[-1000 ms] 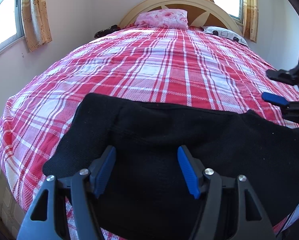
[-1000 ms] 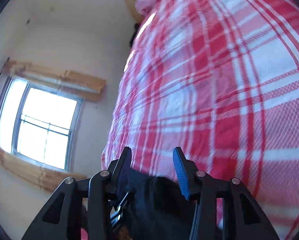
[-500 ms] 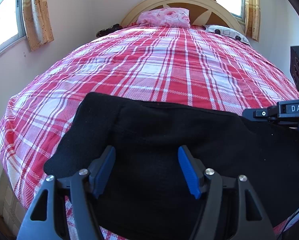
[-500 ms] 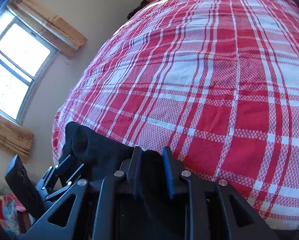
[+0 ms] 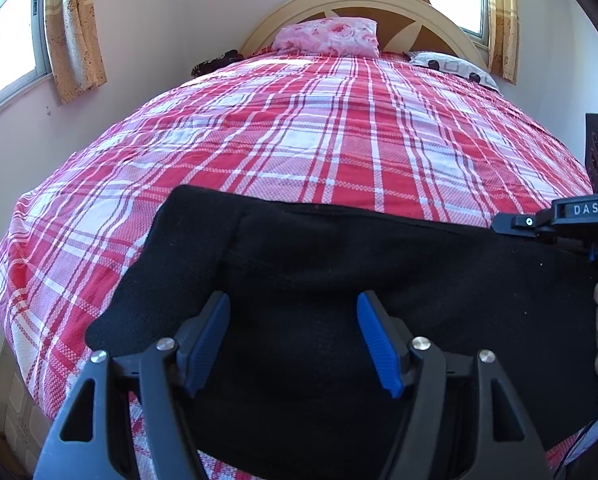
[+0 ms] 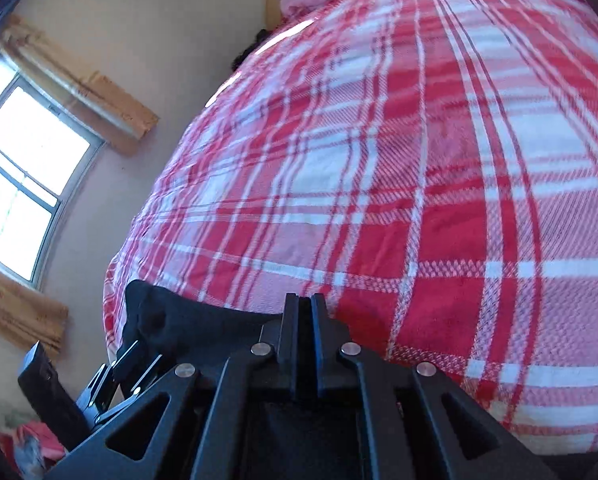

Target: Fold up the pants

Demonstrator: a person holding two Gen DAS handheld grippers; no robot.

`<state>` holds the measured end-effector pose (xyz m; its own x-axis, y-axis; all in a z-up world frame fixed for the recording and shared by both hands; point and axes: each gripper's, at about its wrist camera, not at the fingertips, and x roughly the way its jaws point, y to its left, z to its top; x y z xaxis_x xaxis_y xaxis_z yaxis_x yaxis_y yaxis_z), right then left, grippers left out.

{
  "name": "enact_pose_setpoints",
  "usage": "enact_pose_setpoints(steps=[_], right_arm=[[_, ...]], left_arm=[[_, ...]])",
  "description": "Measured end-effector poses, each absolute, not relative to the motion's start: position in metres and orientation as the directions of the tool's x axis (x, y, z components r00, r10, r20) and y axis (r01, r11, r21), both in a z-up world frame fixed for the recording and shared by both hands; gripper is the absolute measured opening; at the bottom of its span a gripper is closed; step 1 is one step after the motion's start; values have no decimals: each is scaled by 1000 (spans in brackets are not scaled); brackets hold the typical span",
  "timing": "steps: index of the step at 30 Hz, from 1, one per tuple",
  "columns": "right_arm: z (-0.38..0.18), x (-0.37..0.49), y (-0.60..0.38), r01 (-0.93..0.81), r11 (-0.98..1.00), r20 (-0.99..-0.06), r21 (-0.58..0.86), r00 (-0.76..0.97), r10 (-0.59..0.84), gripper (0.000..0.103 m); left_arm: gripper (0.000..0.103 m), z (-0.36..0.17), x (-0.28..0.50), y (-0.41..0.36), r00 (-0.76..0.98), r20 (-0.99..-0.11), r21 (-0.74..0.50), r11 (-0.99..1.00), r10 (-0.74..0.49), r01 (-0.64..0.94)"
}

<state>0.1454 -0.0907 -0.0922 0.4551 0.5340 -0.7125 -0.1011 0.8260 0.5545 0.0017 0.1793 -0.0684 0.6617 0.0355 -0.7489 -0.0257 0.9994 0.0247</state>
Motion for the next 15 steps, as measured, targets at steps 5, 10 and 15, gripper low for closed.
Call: enact_pose_setpoints(steps=[5,10,15], right_arm=[[-92,150,-83,-126,845,-716,520,475,512,6],[-45,119,-132,4,835,-625,551,665,410,10],[11,59,-213,164,886,-608,433,779,153,14]], left_arm=[[69,-65,3,180,663,-748,15,1000,26,-23],[69,-40,-3,168,685,-728,-9,1000,-25,27],[69,-23,-8,125,709,-695,-24,990,-117,140]])
